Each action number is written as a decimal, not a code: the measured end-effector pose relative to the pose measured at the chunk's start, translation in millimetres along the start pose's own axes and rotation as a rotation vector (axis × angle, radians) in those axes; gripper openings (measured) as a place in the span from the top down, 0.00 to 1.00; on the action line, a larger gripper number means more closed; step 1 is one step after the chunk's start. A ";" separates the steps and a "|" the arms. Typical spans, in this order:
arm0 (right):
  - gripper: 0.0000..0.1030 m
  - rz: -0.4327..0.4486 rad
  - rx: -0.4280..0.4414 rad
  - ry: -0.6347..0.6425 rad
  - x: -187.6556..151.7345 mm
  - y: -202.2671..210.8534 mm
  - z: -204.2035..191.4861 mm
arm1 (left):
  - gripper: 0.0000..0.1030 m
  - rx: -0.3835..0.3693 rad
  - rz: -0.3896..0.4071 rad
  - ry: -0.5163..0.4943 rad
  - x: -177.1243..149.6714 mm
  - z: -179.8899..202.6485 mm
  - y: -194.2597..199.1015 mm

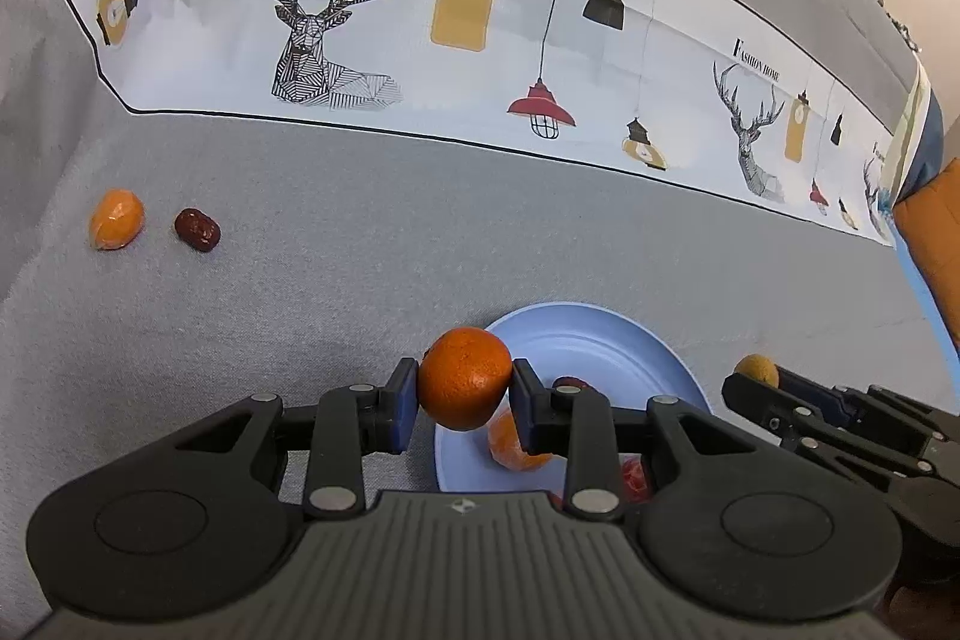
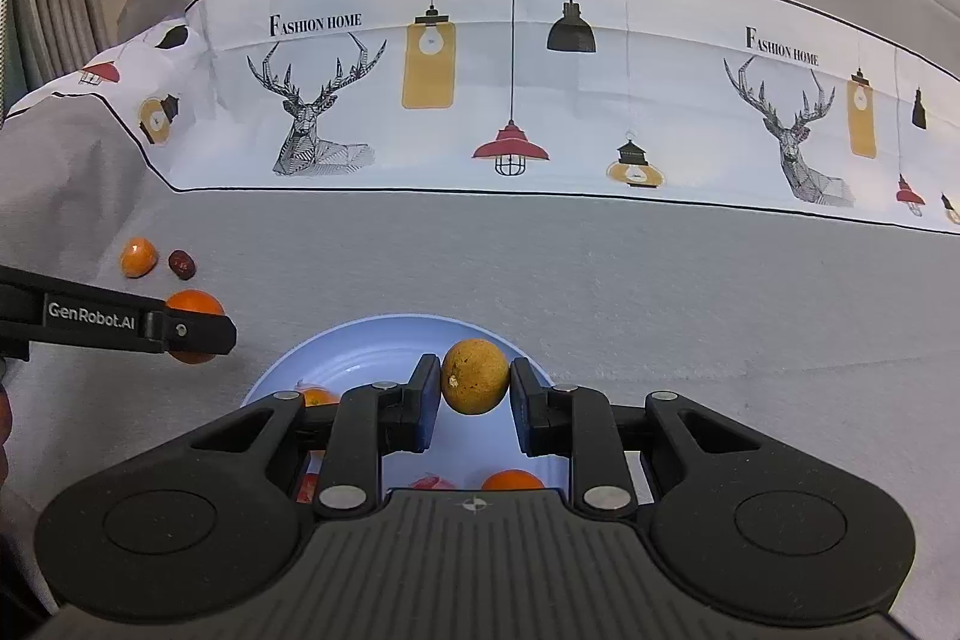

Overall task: Organize fruits
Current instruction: 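Carry the mandarin with the left tool while the right tool carries the yellow fruit over the plate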

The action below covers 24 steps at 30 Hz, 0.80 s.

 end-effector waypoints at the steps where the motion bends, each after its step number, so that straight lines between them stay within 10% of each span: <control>1: 0.75 -0.001 0.000 0.000 -0.2 -0.3 0.0 | 0.65 -0.004 0.000 0.001 0.1 0.2 0.1; 24: 0.75 -0.022 -0.019 0.013 -3.1 -5.9 -3.2 | 0.65 -0.130 -0.054 -0.232 -25.1 49.3 -11.2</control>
Point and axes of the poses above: each gripper's, at about its wrist camera, not at the fingertips, and y roughly against the way its jaws point, z to its right, x to its top, the point moved 2 cm from there along -y, roughly the way its jaws point, and after that the axes turned 6 degrees about -x, right-handed, at the moved point
